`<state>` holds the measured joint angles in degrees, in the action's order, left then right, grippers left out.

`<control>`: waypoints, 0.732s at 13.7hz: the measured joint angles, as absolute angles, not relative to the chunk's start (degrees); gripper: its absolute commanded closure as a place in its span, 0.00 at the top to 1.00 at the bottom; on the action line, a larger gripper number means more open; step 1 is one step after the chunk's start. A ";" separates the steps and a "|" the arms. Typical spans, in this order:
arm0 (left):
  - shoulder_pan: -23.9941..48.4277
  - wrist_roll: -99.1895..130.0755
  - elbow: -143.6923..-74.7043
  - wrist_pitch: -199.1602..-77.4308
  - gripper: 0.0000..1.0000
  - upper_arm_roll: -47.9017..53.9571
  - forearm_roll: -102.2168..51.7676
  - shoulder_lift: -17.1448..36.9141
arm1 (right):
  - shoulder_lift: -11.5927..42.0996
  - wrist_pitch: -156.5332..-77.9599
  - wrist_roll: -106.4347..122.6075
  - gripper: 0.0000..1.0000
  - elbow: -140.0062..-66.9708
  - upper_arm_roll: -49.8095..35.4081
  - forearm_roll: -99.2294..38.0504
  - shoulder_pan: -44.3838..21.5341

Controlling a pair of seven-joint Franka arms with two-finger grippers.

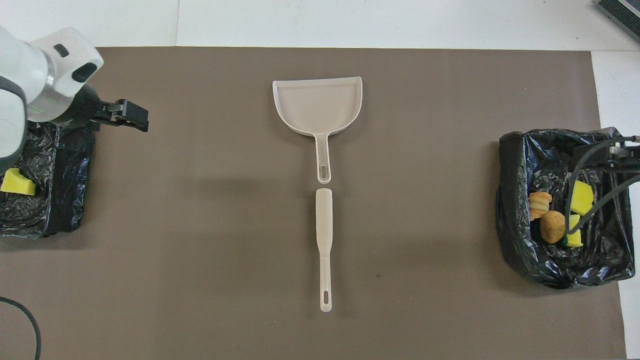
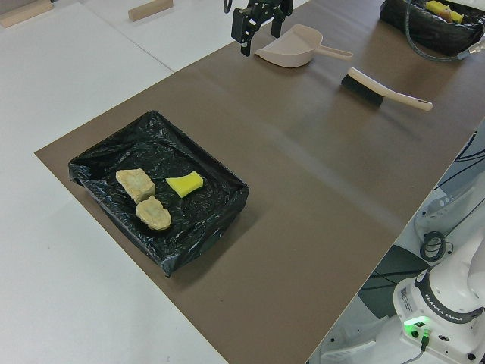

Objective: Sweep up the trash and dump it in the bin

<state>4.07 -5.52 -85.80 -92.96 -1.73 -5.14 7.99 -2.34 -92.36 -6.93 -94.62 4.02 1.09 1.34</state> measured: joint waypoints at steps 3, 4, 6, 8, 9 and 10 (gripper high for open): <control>4.09 -6.29 -87.82 -90.58 1.00 -1.66 -3.63 4.69 | -2.34 -92.36 -6.93 1.00 -94.60 3.89 1.09 1.14; 4.06 -6.33 -88.73 -90.30 1.00 -1.79 -3.45 3.53 | -2.34 -92.36 -6.93 1.00 -94.59 3.71 1.09 1.11; 3.94 -6.35 -89.82 -89.10 1.00 -2.40 -3.34 1.72 | -2.34 -92.36 -6.93 1.00 -94.58 3.63 1.09 1.11; 3.85 -6.43 -90.47 -87.87 1.00 -2.67 -3.33 0.67 | -2.33 -92.37 -6.93 1.00 -94.58 3.63 1.16 1.12; 3.85 -6.45 -90.69 -87.43 1.00 -2.66 -3.33 0.38 | -2.33 -92.37 -6.93 1.00 -94.57 3.63 1.17 1.12; 3.85 -6.48 -91.02 -87.23 1.00 -2.66 -3.33 0.10 | -2.34 -92.37 -6.93 1.00 -94.56 3.65 1.21 1.13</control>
